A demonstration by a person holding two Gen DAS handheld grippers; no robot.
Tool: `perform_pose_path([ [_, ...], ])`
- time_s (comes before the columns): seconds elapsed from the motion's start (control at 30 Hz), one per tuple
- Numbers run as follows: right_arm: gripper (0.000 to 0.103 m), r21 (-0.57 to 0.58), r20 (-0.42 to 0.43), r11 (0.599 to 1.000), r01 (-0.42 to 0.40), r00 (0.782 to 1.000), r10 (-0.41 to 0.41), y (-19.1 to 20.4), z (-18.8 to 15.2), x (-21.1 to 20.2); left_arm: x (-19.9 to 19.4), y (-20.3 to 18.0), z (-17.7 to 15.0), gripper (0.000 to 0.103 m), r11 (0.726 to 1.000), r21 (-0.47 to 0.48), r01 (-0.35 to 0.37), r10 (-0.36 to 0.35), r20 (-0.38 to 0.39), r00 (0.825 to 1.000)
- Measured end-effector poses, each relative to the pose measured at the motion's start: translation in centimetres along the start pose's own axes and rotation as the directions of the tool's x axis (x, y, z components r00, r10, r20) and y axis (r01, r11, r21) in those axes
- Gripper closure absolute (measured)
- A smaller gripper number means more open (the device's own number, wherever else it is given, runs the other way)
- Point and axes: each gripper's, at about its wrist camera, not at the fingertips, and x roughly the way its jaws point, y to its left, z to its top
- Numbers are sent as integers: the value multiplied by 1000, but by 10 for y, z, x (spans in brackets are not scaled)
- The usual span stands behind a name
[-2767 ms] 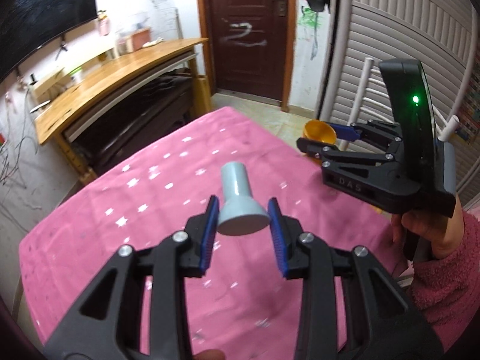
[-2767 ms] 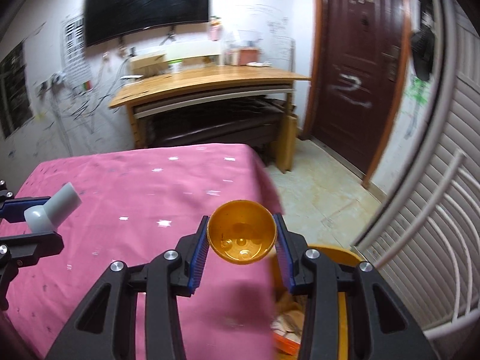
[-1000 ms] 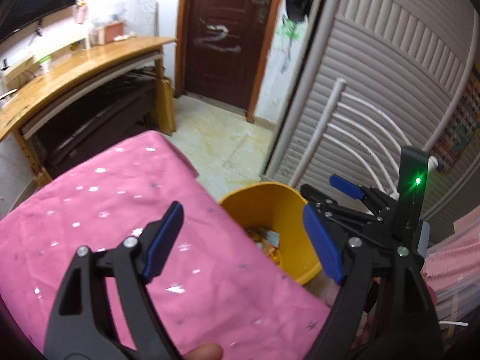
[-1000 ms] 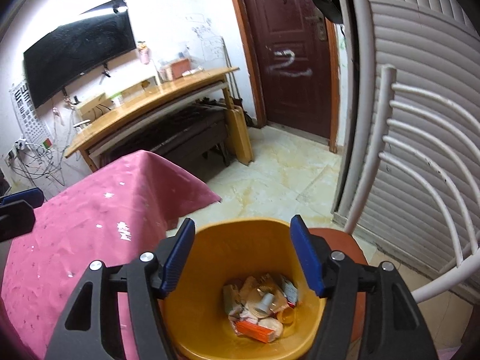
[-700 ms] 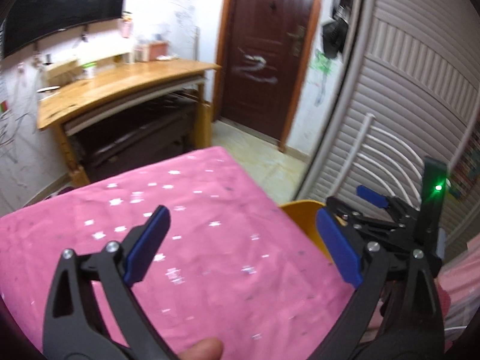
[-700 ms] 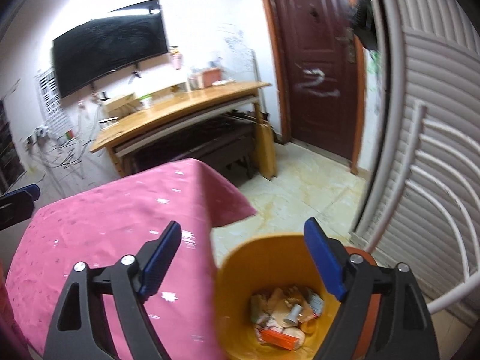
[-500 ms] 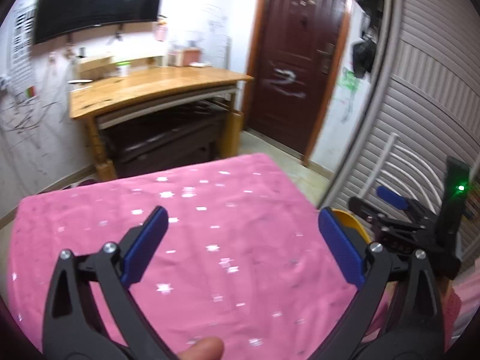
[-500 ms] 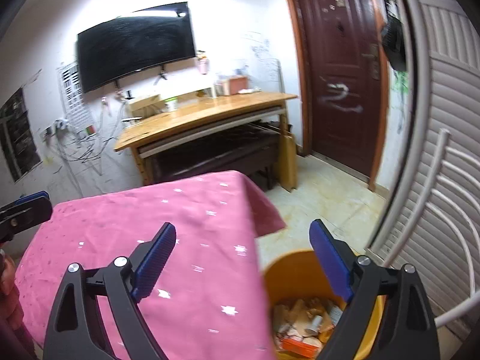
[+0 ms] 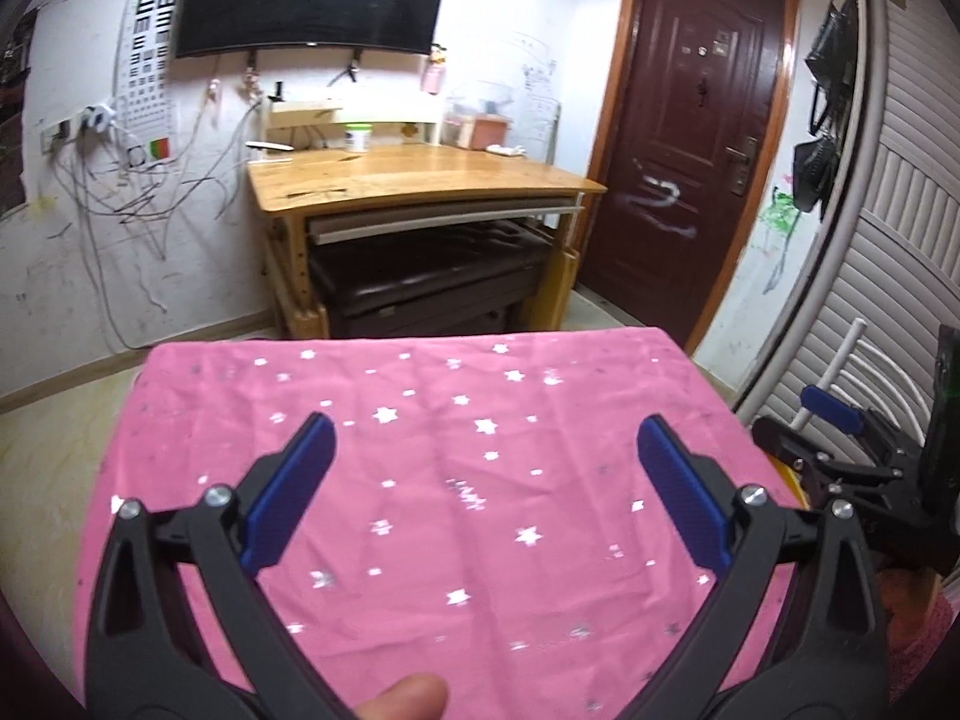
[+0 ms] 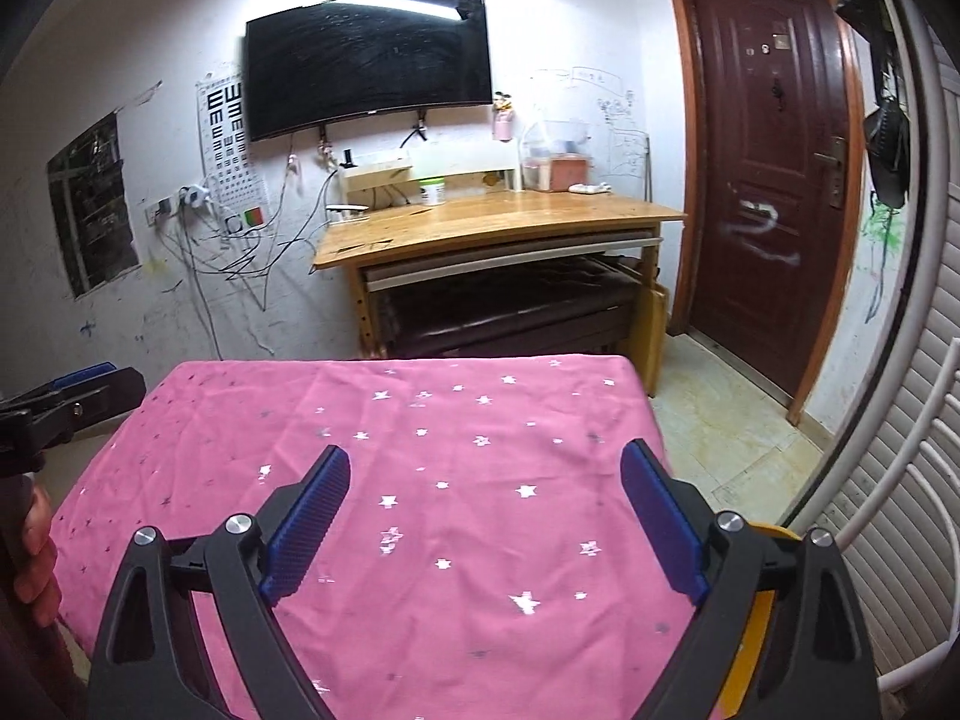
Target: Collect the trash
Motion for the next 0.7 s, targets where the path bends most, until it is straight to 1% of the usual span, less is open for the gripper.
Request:
perform_pose_path([
  [0.1, 17, -14, 0, 1000, -11, 1000, 11, 14, 1, -1, -6, 12, -3, 6, 1000, -11, -18, 18, 7, 1000],
  [0.23, 17, -13, -1, 999, -51, 999, 51, 21, 0, -2, -12, 27, -8, 6, 999, -19, -41, 41, 9, 999],
  [0.4, 17, -31, -10, 998, -55, 998, 55, 33, -1, 0, -15, 38, -12, 6, 998, -31, -57, 58, 7, 998],
  [0.7, 16, -42, -9, 997, -58, 998, 58, 35, 2, 2, -20, 47, -14, 6, 998, -37, -60, 60, 13, 998],
])
